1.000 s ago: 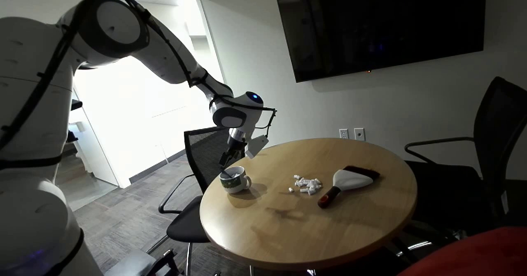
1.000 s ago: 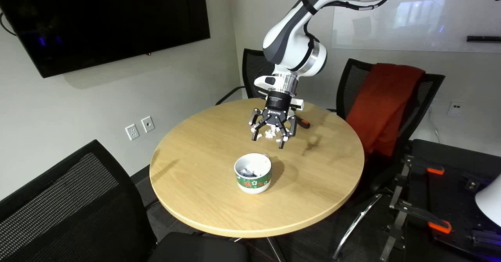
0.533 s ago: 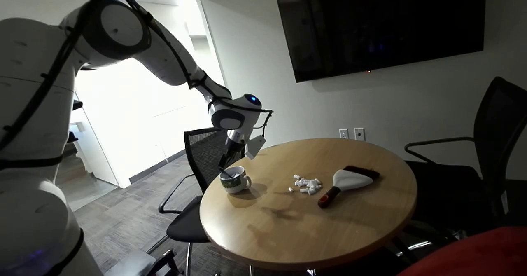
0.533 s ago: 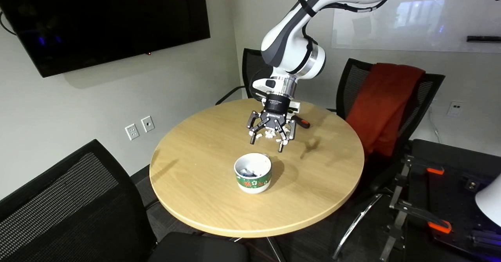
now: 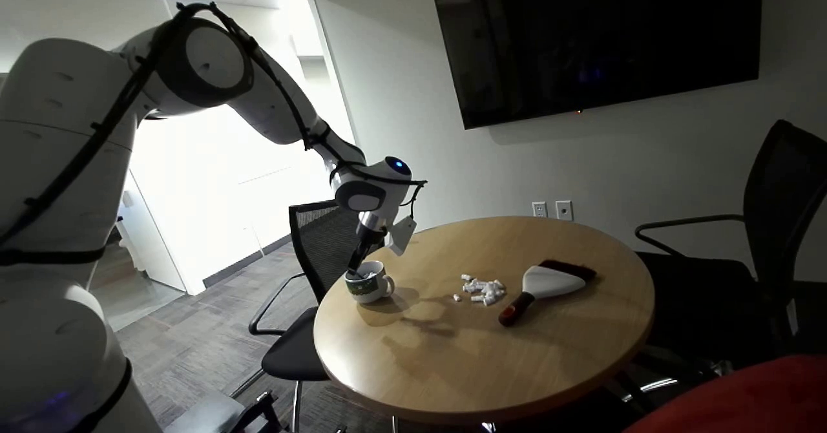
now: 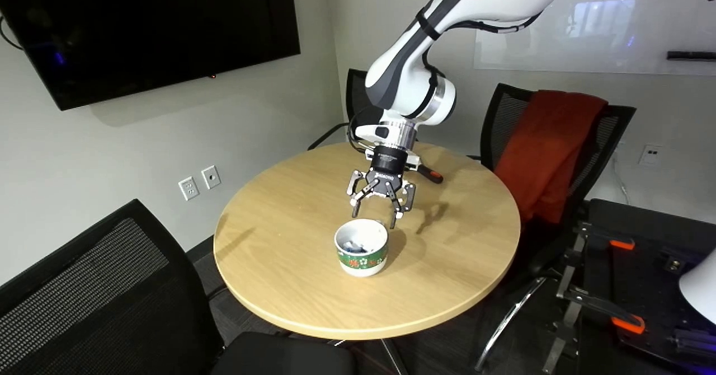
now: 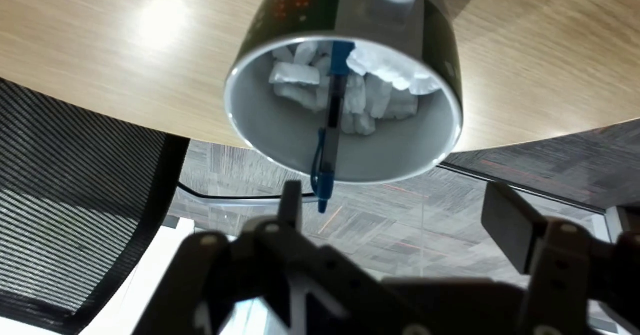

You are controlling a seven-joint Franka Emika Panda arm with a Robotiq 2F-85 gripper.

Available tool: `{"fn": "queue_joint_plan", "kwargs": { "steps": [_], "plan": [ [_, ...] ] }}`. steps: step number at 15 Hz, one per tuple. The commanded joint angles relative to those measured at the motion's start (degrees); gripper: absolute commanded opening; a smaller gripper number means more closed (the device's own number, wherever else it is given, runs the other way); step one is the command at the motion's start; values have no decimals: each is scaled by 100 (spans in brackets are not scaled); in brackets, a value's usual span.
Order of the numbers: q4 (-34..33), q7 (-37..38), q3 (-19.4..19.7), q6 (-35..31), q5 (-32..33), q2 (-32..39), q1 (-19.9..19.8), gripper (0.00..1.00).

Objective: Remove the pen from the mug cup and place it on the table

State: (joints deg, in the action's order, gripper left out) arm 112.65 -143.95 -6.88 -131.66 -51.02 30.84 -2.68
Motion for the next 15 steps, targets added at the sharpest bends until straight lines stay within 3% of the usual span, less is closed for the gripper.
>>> {"fn": "queue_joint_plan", "kwargs": {
  "steps": [1,2,5,8,15],
  "plan": [
    [-275,-148,-148,-213,-151,226,-17,72],
    [-311,-125,-168,-256,-163,265,-11,69],
    [-428,-50,-219,-334,-180,372,1,43],
    [-502,25,-242,-415,-163,467,39,34],
    [-614,135,-277,-507,-85,656,138,39]
  ]
}}
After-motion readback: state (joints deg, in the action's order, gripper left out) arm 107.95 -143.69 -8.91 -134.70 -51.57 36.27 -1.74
